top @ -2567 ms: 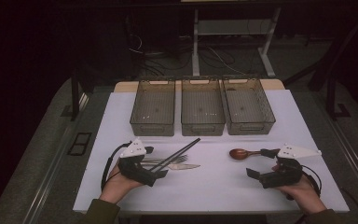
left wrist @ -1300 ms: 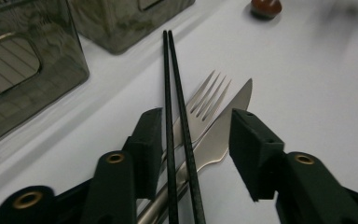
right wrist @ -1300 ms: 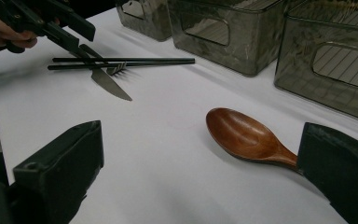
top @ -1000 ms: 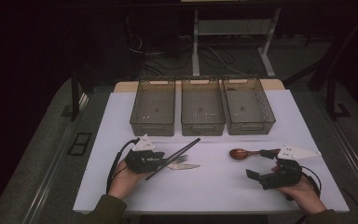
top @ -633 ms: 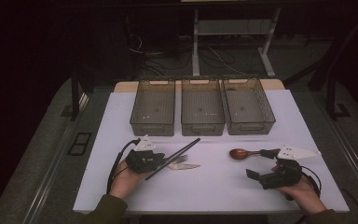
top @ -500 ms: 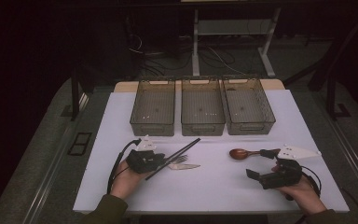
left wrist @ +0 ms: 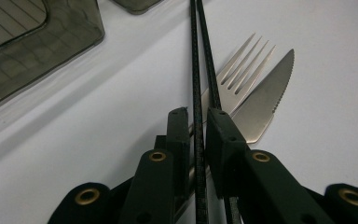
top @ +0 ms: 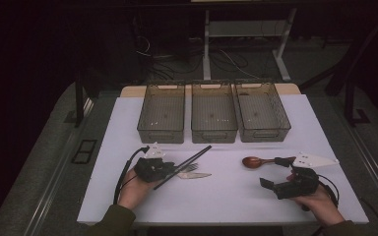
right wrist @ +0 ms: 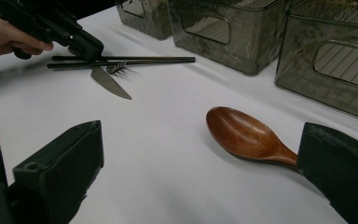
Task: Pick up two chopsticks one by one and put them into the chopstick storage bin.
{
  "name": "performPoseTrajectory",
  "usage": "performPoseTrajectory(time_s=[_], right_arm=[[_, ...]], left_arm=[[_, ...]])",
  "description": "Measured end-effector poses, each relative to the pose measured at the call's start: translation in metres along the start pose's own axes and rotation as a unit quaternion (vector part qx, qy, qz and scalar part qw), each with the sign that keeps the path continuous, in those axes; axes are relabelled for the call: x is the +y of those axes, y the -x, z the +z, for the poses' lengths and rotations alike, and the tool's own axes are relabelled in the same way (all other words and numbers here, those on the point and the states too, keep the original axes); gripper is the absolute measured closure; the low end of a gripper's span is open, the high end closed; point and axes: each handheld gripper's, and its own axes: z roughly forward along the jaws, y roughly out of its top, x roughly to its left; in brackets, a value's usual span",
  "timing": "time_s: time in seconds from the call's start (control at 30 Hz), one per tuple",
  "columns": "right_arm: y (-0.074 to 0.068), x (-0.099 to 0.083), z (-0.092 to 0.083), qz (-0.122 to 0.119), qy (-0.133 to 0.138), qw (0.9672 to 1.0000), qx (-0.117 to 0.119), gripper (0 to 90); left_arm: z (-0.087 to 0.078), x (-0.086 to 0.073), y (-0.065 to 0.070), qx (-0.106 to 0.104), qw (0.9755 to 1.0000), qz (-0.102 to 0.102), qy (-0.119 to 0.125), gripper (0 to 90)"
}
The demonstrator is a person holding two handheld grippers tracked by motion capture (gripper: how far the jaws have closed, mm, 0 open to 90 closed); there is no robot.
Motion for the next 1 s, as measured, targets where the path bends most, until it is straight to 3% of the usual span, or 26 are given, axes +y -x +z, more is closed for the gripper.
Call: performPoseTrajectory(time_s=[0.3,1.0], right_arm=[[0.0002,0.0000,-0.0001,-0.001,0.001,1.0000,0.000,0.1],[0.0005,-0.0001,-0.0005,-0.001,0.001,1.0000,0.000,0.1]], left_arm=[[0.0026,-0.0004,0.0007,0.000,1.0000,0.002,-0.006,80.7],[0.0015,-0.0012,-0.0008,-0.002,0.9999,-0.015,-0.005,84.2]])
